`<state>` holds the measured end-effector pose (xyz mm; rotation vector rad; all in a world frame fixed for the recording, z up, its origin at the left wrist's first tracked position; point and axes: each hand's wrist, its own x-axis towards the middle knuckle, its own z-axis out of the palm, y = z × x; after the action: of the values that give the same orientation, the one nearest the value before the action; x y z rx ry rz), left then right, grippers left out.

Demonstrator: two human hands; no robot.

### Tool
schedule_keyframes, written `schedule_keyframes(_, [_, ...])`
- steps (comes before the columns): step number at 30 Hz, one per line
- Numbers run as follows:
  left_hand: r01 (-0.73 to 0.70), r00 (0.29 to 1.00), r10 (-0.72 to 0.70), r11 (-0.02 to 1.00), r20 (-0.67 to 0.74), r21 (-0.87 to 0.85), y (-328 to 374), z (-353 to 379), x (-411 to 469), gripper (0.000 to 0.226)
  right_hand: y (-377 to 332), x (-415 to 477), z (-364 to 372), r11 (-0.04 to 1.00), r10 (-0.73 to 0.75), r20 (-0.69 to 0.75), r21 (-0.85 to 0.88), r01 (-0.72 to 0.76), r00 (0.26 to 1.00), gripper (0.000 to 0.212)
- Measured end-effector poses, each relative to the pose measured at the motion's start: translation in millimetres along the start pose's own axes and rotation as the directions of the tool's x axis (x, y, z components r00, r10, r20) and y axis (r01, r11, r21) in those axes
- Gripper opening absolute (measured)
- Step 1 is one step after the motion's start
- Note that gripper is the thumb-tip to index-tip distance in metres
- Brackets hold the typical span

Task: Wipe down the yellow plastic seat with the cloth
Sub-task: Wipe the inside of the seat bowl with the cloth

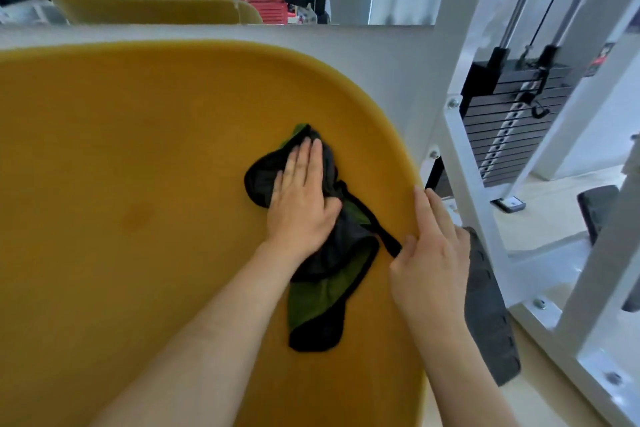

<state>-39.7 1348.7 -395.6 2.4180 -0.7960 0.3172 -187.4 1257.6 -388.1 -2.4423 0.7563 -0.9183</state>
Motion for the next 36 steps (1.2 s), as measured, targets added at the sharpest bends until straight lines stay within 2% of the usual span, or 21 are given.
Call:
schedule_keyframes(1, [0.005,1.0,-0.005,0.999,0.01,-0.049,5.0,2.9,-6.9,0.08,1.6,2.0,-0.9,1.0,0.002,-0.009,0.013,-0.002,1.0,0.068])
schedule_keyframes(3, [-0.121,0.985,0.133,0.986,0.109,-0.112,15.9,10.5,-50.1,0.078,1.2,6.4,-0.5,0.999,0.002,-0.011,0.05,-0.001,1.0,0.067])
schedule_keyframes(6, [-0.309,0.896,0.331,0.944,0.296,-0.118,20.0,9.3,-107.7,0.079,1.6,8.8,0.1,0.994,0.001,0.098,0.108,-0.012,0.995,0.072])
schedule_keyframes(8, [-0.336,0.9,0.326,0.942,0.29,-0.014,14.0,7.4,-89.2,0.083,2.1,6.9,0.0,0.996,-0.024,0.169,0.086,0.01,0.985,0.075])
schedule_keyframes(12, [-0.212,0.973,0.199,0.971,0.118,0.113,14.1,-13.6,0.7,0.1,5.0,2.7,-3.2,0.995,-0.013,0.16,0.097,-0.003,0.987,0.076])
schedule_keyframes(14, [-0.163,0.986,0.158,0.981,0.05,0.102,17.9,-23.2,24.7,0.1,4.5,2.4,-3.3,0.987,0.039,0.146,0.149,-0.061,0.988,0.075])
schedule_keyframes(16, [-0.162,0.987,0.162,0.987,0.001,0.001,26.7,-20.5,22.1,0.099,1.9,5.1,-5.6,0.974,0.074,0.131,0.205,-0.1,0.989,0.074])
schedule_keyframes(19, [-0.298,0.943,0.306,0.952,0.131,-0.075,34.7,-4.9,-19.3,0.097,0.4,13.0,-9.0,0.971,0.088,0.146,0.208,-0.117,0.985,0.068])
schedule_keyframes(22, [-0.407,0.874,0.398,0.913,0.28,-0.025,30.8,-2.3,-46.3,0.094,-10.4,47.7,-20.8,0.987,-0.027,0.127,0.162,0.006,0.992,0.053])
schedule_keyframes(24, [-0.371,0.904,0.347,0.927,0.248,0.057,29.9,-7.9,-31.1,0.097,-26.4,89.5,-20.9,0.971,-0.11,0.137,0.228,0.076,0.984,0.049])
schedule_keyframes(26, [-0.303,0.948,0.287,0.946,0.139,0.112,32.0,-15.3,-2.0,0.098,-45.8,127.0,-10.1,0.942,-0.144,0.214,0.328,0.068,0.966,0.046])
schedule_keyframes(27, [-0.284,0.958,0.275,0.95,0.082,0.129,32.6,-20.4,14.6,0.097,-53.1,136.8,-0.6,0.943,-0.161,0.218,0.323,0.084,0.963,0.042])
schedule_keyframes(29, [-0.246,0.968,0.25,0.955,-0.002,0.167,26.8,-32.9,42.5,0.093,-57.4,140.6,14.8,0.961,-0.185,0.141,0.234,0.149,0.972,0.037])
schedule_keyframes(31, [-0.138,0.983,0.158,0.97,-0.09,0.198,3.9,-51.0,62.2,0.09,-53.7,135.2,19.7,0.969,-0.179,0.067,0.187,0.164,0.982,0.038])
schedule_keyframes(34, [0.084,0.979,-0.051,0.984,-0.198,0.158,-34.5,-71.5,78.0,0.088,-46.7,131.2,20.9,0.98,-0.173,0.034,0.102,0.169,0.984,0.042])
schedule_keyframes(36, [0.114,0.975,-0.092,0.989,-0.203,0.097,-33.5,-67.7,76.8,0.089,-52.7,130.9,24.5,0.987,-0.162,0.002,0.019,0.162,0.987,0.046])
